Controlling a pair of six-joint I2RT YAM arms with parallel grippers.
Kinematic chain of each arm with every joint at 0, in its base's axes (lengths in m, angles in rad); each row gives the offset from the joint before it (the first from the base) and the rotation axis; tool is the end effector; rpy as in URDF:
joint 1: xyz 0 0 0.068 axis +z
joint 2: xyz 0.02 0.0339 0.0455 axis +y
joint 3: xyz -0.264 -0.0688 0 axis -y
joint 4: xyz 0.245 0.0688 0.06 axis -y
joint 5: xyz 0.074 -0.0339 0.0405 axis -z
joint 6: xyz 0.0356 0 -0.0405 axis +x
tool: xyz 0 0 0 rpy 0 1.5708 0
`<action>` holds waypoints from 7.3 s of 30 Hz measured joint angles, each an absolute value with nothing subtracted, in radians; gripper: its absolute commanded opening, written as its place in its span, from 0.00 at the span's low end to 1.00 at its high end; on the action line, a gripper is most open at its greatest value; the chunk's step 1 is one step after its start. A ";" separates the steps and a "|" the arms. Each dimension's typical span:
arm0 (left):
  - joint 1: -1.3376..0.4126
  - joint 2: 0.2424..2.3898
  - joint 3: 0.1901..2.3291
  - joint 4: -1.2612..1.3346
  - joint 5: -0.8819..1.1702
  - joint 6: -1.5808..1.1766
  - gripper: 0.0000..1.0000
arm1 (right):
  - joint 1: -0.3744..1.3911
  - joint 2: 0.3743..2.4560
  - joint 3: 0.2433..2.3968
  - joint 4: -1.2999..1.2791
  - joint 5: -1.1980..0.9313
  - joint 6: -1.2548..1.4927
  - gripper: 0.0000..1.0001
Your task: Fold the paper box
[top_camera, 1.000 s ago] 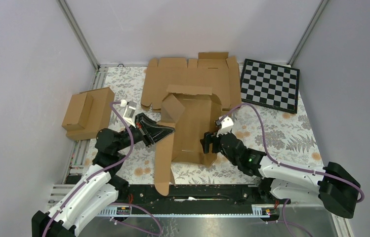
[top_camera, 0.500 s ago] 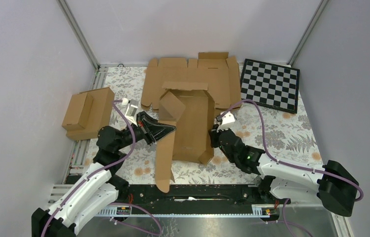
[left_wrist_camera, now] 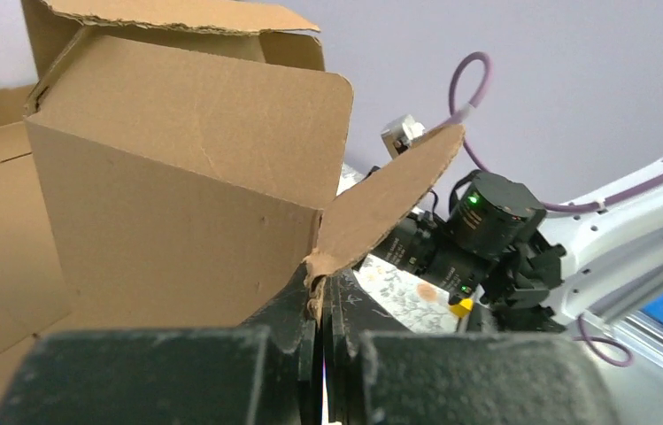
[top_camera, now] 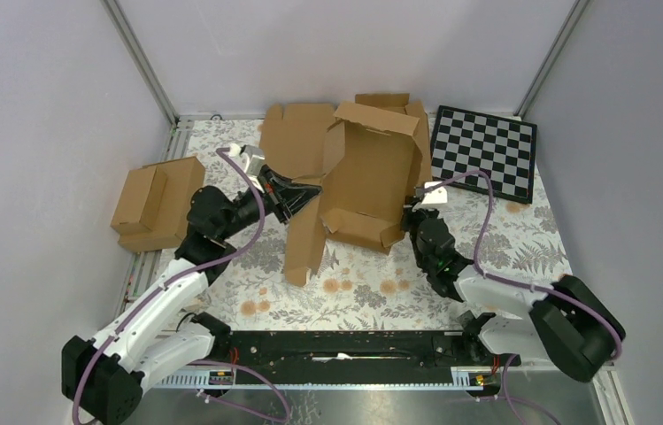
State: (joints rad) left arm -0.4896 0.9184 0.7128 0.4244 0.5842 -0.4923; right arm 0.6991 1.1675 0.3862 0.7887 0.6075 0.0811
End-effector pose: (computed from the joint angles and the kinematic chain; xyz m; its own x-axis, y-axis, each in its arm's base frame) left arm 0.1788 -0.1175 0.3545 -0.2412 -0.3182 -0.9168 0.8549 0.3774 -0.3559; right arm 0.1936 0.1362 0.2272 -0.0018 0.0854 -0.9963 -0.0916 0.9921 0.0852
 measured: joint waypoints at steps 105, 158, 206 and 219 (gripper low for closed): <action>-0.628 0.931 0.542 0.519 0.496 -0.574 0.00 | 0.727 1.823 0.745 0.549 0.551 0.431 0.84; -0.629 0.850 0.544 0.408 0.489 -0.532 0.00 | 0.844 1.698 0.783 0.237 0.757 0.323 1.00; -0.629 0.779 0.542 0.324 0.463 -0.543 0.00 | 0.844 1.923 0.757 0.815 0.391 0.244 0.00; -0.630 0.720 0.541 0.269 0.427 -0.547 0.00 | 0.842 1.312 0.749 0.402 0.241 0.138 0.86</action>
State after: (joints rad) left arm -0.6296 0.7204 0.5411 0.2691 0.4267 -0.5468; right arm 0.8421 1.3117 0.7490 0.4019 0.2405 0.1379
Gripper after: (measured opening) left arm 0.014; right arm 0.814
